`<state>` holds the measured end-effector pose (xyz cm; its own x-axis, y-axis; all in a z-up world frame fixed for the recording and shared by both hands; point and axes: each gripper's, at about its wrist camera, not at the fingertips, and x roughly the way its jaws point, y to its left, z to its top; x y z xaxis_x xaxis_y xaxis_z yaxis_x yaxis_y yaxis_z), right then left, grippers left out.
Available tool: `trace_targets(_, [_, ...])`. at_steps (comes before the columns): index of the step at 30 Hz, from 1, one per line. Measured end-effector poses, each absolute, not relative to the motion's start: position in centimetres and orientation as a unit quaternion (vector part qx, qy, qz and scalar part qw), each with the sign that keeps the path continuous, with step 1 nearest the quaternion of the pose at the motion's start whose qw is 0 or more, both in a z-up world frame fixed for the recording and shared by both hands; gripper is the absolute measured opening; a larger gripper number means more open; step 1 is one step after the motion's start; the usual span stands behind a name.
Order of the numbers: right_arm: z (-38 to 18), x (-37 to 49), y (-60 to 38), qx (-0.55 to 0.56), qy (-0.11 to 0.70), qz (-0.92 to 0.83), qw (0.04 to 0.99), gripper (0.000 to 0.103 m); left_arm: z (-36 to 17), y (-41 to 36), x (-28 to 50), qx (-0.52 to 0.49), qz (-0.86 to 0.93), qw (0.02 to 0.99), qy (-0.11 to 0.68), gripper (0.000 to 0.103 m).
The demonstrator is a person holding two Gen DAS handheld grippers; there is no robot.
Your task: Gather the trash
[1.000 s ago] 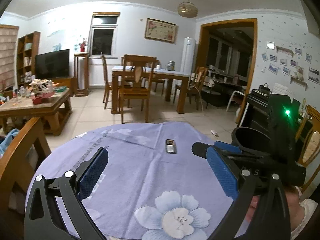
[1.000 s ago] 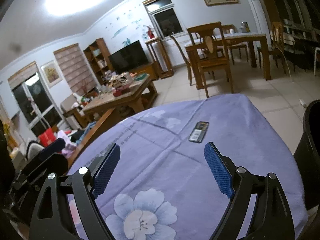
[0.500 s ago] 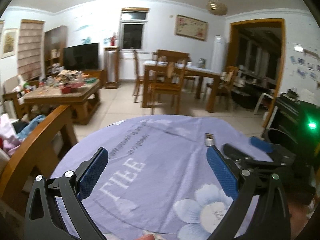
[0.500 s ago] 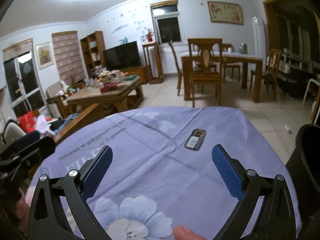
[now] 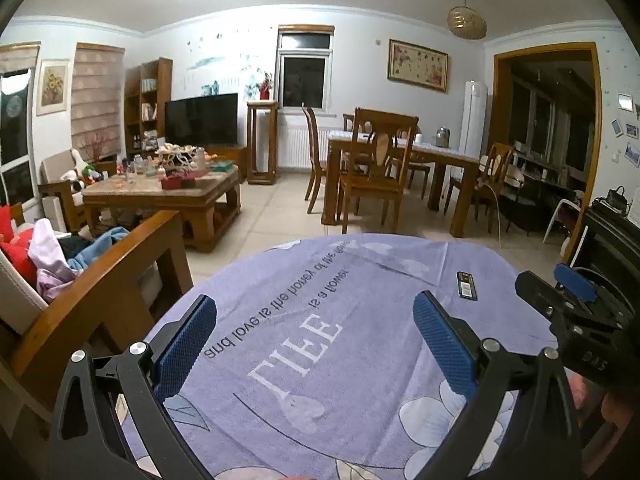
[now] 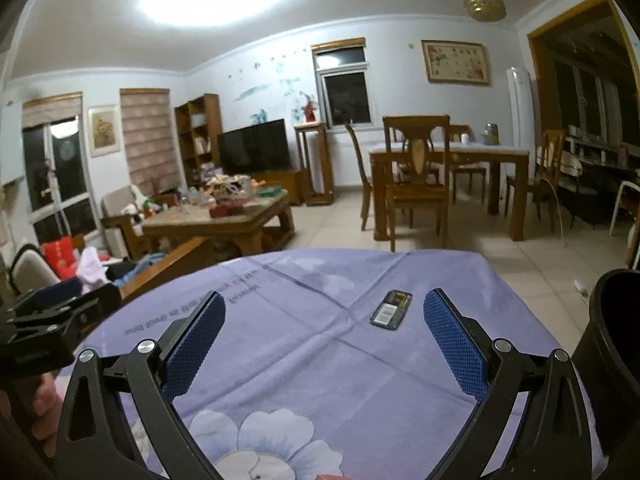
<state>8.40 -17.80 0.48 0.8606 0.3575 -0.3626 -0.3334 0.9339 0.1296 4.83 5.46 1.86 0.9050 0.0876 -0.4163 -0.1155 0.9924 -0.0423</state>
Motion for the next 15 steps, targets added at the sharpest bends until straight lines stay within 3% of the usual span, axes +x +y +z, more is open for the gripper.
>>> trace_targets(15, [-0.36,8.27,-16.89,0.013,0.226,0.201,0.953,0.098,1.65,5.36,5.09,-0.042,0.052,0.972,0.224,0.098])
